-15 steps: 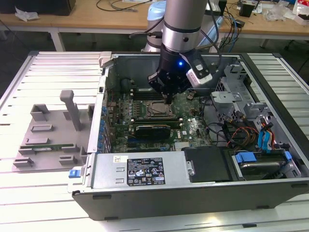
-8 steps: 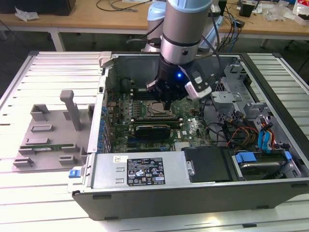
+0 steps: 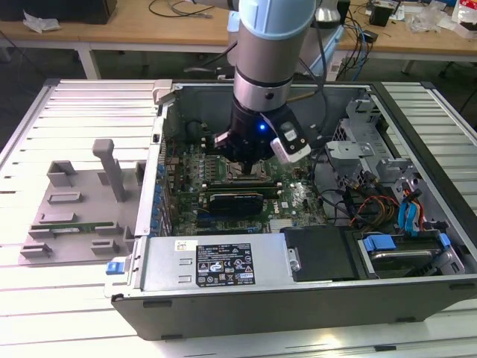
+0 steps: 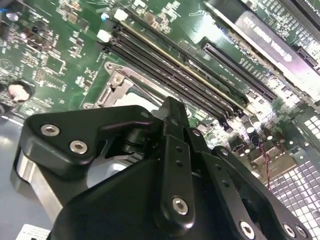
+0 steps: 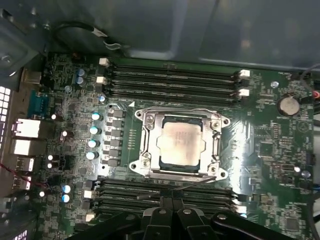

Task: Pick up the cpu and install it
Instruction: 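Install the second cpu locking lever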

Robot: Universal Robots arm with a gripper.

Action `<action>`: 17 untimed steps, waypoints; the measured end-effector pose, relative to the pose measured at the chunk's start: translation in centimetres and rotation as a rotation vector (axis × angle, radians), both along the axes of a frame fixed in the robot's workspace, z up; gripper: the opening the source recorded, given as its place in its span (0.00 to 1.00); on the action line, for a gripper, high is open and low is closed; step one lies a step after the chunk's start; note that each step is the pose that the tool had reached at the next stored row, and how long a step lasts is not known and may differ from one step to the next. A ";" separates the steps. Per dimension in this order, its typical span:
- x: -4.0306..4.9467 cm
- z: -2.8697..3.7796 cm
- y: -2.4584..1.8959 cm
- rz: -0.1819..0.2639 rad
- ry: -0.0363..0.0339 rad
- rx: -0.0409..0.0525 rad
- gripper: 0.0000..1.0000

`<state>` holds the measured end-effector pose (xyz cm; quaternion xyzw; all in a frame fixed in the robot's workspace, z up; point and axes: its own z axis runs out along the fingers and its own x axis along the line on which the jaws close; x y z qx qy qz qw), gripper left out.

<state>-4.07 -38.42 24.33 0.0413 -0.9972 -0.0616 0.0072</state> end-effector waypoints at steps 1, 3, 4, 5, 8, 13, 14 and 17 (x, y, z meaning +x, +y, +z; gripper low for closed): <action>-0.15 -0.18 0.00 0.000 0.0000 0.0003 0.11; -0.36 -0.59 0.00 0.000 0.0000 0.0011 0.11; -0.41 -0.69 0.00 0.000 0.0000 0.0013 0.11; -0.51 -0.86 0.00 0.000 0.0000 0.0016 0.11; -0.73 -1.13 0.00 0.000 0.0000 0.0022 0.11; -1.01 -1.62 0.00 0.000 0.0000 0.0038 0.11; -1.08 -1.70 0.00 0.000 0.0000 0.0039 0.11; -1.15 -1.81 0.00 0.000 0.0000 0.0038 0.11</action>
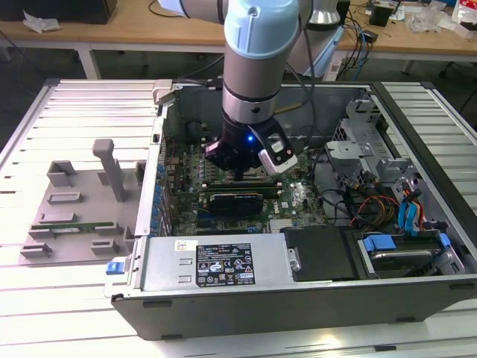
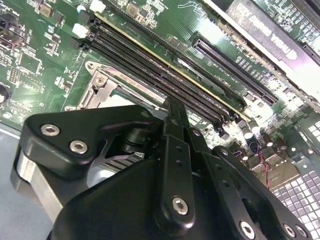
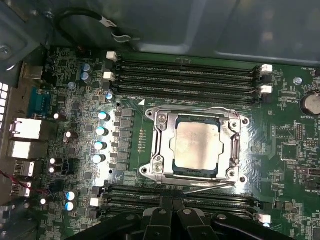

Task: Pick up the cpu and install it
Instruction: 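Install the second cpu locking lever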

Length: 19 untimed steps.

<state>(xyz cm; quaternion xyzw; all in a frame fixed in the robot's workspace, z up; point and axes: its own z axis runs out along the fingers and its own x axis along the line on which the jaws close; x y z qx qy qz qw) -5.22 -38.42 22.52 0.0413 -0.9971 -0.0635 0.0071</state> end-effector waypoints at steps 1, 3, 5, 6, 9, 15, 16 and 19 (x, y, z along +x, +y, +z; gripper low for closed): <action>-0.04 -0.06 0.00 0.000 0.0000 0.0000 0.11; -0.08 -0.11 0.00 0.000 0.0000 0.0001 0.11; -0.10 -0.16 0.00 0.000 0.0000 0.0001 0.11; -0.11 -0.17 0.00 0.000 0.0000 0.0001 0.11; -0.17 -0.24 0.00 0.000 0.0000 0.0002 0.11; -0.47 -0.34 0.00 0.000 -0.0001 0.0030 0.11; -0.62 -0.37 0.01 0.000 -0.0001 0.0047 0.11; -0.92 -0.48 0.00 0.000 0.0000 0.0056 0.11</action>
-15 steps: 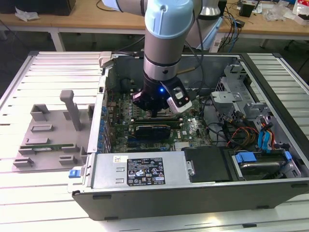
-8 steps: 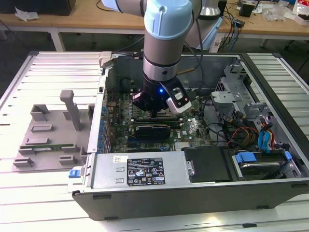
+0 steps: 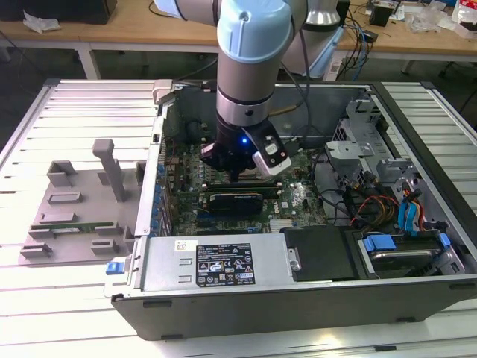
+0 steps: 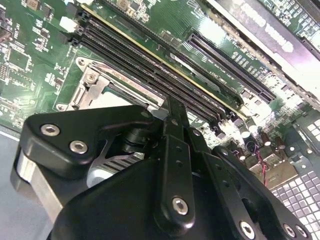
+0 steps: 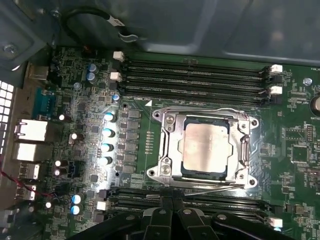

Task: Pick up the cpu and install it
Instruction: 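Install the second cpu locking lever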

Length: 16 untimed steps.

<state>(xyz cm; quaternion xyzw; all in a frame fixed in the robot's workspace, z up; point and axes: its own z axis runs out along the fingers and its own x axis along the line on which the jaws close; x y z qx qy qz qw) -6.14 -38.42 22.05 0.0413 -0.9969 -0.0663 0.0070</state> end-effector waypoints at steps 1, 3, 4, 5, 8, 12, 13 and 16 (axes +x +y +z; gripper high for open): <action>-0.09 -0.07 0.00 0.000 0.0000 -0.0001 0.11; -0.38 -0.28 0.01 0.000 0.0000 0.0001 0.11; -0.54 -0.36 0.02 0.000 0.0000 0.0007 0.11; -0.90 -0.80 0.08 0.000 0.0000 0.0026 0.11; -1.08 -1.05 0.24 0.001 0.0000 0.0027 0.11; -1.40 -1.48 0.56 0.005 0.0000 0.0031 0.11; -1.42 -1.51 0.62 0.005 0.0000 0.0032 0.11; -1.67 -1.76 1.14 0.011 0.0001 0.0037 0.11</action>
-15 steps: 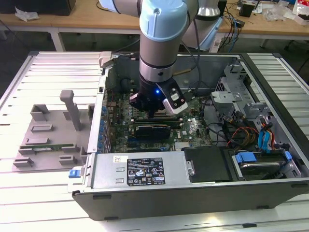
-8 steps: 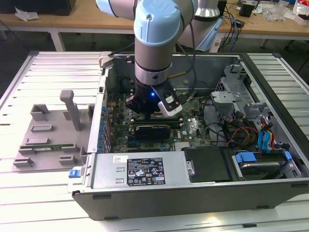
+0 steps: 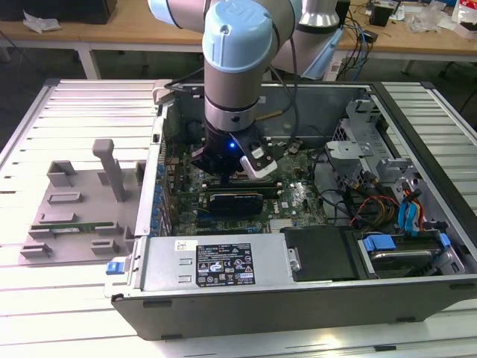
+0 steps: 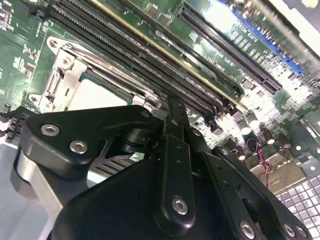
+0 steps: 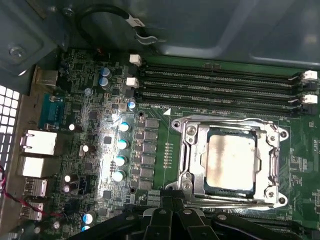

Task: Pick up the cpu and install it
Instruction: 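Install the second cpu locking lever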

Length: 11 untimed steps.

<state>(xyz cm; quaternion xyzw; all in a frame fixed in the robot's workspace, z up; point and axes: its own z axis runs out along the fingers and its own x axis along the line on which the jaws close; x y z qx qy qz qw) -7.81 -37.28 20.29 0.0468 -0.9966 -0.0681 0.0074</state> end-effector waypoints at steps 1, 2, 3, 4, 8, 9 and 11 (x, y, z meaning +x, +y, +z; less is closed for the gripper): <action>-0.08 -0.09 0.14 0.002 -0.0002 0.0004 0.11; -0.10 -0.18 0.27 0.003 -0.0006 0.0009 0.11; -0.09 -0.23 0.33 0.005 -0.0002 0.0008 0.11; -0.10 -0.22 0.33 0.006 -0.0001 0.0006 0.11; -0.10 -0.19 0.32 0.007 -0.0004 0.0002 0.11; -0.10 -0.06 0.22 0.007 -0.0006 -0.0010 0.11; -0.10 -0.05 0.06 0.007 -0.0006 -0.0020 0.11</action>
